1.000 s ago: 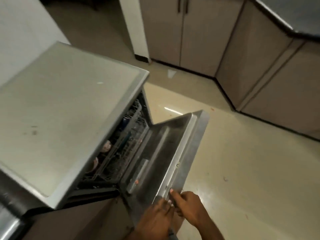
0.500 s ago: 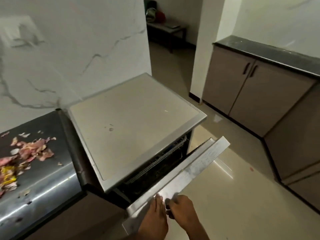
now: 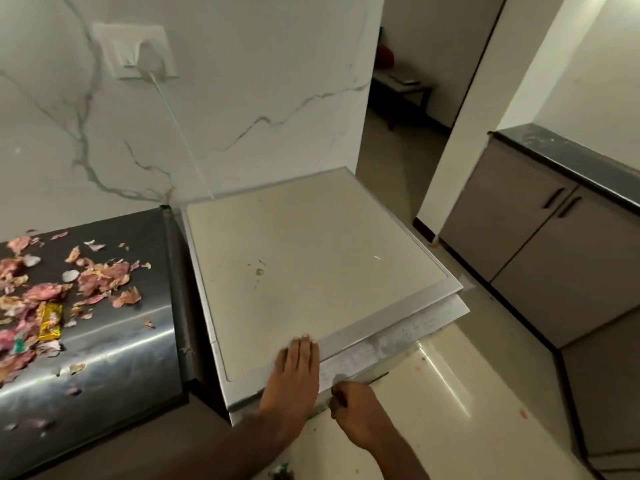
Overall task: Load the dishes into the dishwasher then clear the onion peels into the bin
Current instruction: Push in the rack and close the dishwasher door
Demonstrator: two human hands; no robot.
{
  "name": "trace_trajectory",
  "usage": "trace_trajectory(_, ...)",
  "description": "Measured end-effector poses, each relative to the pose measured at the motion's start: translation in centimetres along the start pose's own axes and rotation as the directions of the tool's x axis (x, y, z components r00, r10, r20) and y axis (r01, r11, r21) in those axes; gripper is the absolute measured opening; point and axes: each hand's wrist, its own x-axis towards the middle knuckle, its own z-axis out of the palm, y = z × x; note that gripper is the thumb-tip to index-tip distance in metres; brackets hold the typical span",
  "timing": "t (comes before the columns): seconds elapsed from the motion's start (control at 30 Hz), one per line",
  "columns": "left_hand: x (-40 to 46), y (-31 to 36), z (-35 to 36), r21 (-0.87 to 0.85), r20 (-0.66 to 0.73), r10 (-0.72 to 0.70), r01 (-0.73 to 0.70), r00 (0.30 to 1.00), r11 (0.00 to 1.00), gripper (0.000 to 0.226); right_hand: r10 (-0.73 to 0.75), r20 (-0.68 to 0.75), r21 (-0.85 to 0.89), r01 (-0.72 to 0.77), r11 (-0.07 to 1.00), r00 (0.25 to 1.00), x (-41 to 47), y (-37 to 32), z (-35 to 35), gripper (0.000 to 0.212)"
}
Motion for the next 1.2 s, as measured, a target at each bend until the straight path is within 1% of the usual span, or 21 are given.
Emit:
trace_trajectory(0.1, 0.7, 0.2, 0.3, -0.056, -0.031, -0.003, 0.001, 1.0, 0.998, 0.078, -0.066, 0.018, -0.147, 0.068, 0.987, 0.998, 0.4, -0.1, -0.8, 0.025)
trace_trajectory(0.17, 1.0, 0.1, 0.8, -0.091, -0.072, -0.028, 0.021, 0.997, 0.996, 0.072, -0.144, -0.048, -0.222, 0.13, 0.966, 0.988, 0.8, -0.3, -1.5, 0.025)
trace_trajectory(0.23, 1.1, 0.1, 0.9, -0.088, -0.094, -0.026, 0.018, 0.995, 0.996, 0.069, -0.281, -0.152, -0.235, 0.241, 0.942, 0.948, 1.5, -0.5, -2.5, 0.028)
trace_trajectory(0.27, 1.2, 0.1, 1.0, -0.082, -0.095, -0.03, 0.022, 0.995, 0.996, 0.068, -0.352, -0.176, -0.255, 0.303, 0.918, 0.919, 2.1, -0.3, -3.0, 0.031)
trace_trajectory(0.3, 1.3, 0.4, 1.2, -0.083, -0.105, -0.035, 0.026, 0.994, 0.996, 0.068, -0.428, -0.17, -0.316, 0.363, 0.877, 0.887, 2.8, 0.3, -3.4, 0.037)
trace_trajectory(0.33, 1.4, 0.6, 1.4, -0.089, -0.096, -0.047, 0.038, 0.994, 0.995, 0.067, -0.491, -0.13, -0.409, 0.404, 0.818, 0.861, 3.7, 1.0, -3.8, 0.049)
trace_trajectory(0.37, 1.6, 0.8, 1.6, -0.103, -0.096, -0.061, 0.051, 0.994, 0.993, 0.066, -0.527, -0.077, -0.513, 0.42, 0.749, 0.846, 4.7, 1.6, -4.3, 0.067)
trace_trajectory(0.4, 1.8, 0.9, 1.7, -0.112, -0.102, -0.086, 0.075, 0.991, 0.991, 0.065, -0.525, -0.016, -0.6, 0.412, 0.686, 0.851, 5.6, 2.0, -4.9, 0.089)
trace_trajectory(0.43, 2.0, 1.1, 2.1, -0.144, -0.128, -0.122, 0.103, 0.984, 0.984, 0.066, -0.513, 0.044, -0.654, 0.413, 0.634, 0.857, 6.5, 2.4, -5.5, 0.108)
trace_trajectory(0.47, 2.3, 1.1, 2.3, -0.169, -0.143, -0.155, 0.13, 0.978, 0.977, 0.068, -0.501, 0.094, -0.682, 0.423, 0.597, 0.86, 7.2, 2.7, -5.9, 0.121)
trace_trajectory(0.5, 2.4, 1.3, 2.1, -0.214, -0.132, -0.203, 0.172, 0.97, 0.962, 0.069, -0.496, 0.139, -0.691, 0.443, 0.571, 0.857, 7.8, 2.7, -6.5, 0.127)
trace_trajectory(0.53, 2.6, 1.5, 1.6, -0.244, -0.108, -0.24, 0.208, 0.965, 0.947, 0.067, -0.497, 0.167, -0.692, 0.46, 0.556, 0.852, 8.4, 2.6, -6.9, 0.128)
trace_trajectory(0.57, 2.7, 1.8, 1.2, -0.242, -0.123, -0.257, 0.223, 0.959, 0.944, 0.063, -0.509, 0.168, -0.694, 0.468, 0.547, 0.844, 8.7, 2.5, -7.1, 0.126)
trace_trajectory(0.63, 3.1, 2.0, -0.1, -0.225, -0.08, -0.299, 0.275, 0.951, 0.935, 0.055, -0.544, 0.177, -0.705, 0.492, 0.512, 0.82, 9.3, 2.1, -7.6, 0.118)
trace_trajectory(0.7, 3.8, 1.8, -1.0, -0.227, -0.032, -0.34, 0.324, 0.94, 0.918, 0.052, -0.553, 0.189, -0.712, 0.501, 0.492, 0.811, 9.9, 1.3, -7.8, 0.108)
trace_trajectory(0.8, 4.0, 2.1, -1.5, -0.236, 0.026, -0.392, 0.386, 0.92, 0.892, 0.048, -0.589, 0.206, -0.698, 0.539, 0.472, 0.782, 10.2, 1.1, -8.1, 0.087)
trace_trajectory(0.9, 3.8, 2.2, -1.9, -0.246, 0.065, -0.424, 0.426, 0.903, 0.871, 0.056, -0.616, 0.211, -0.673, 0.57, 0.472, 0.759, 10.7, 0.9, -8.5, 0.073)
trace_trajectory(0.97, 4.0, 2.4, -2.5, -0.233, 0.062, -0.46, 0.461, 0.886, 0.857, 0.053, -0.641, 0.208, -0.667, 0.587, 0.459, 0.738, 11.3, 0.8, -8.7, 0.072)
trace_trajectory(1.03, 4.4, 2.6, -2.8, -0.225, 0.09, -0.498, 0.504, 0.863, 0.834, 0.052, -0.646, 0.217, -0.671, 0.593, 0.445, 0.732, 11.7, 0.7, -8.7, 0.072)
trace_trajectory(1.13, 4.7, 2.8, -2.8, -0.208, 0.113, -0.52, 0.532, 0.847, 0.821, 0.063, -0.625, 0.253, -0.688, 0.592, 0.419, 0.738, 11.8, 0.5, -8.8, 0.076)
trace_trajectory(1.2, 4.7, 2.9, -2.2, -0.197, 0.125, -0.507, 0.522, 0.853, 0.83, 0.072, -0.599, 0.283, -0.704, 0.586, 0.401, 0.749, 11.6, 0.3, -8.8, 0.078)
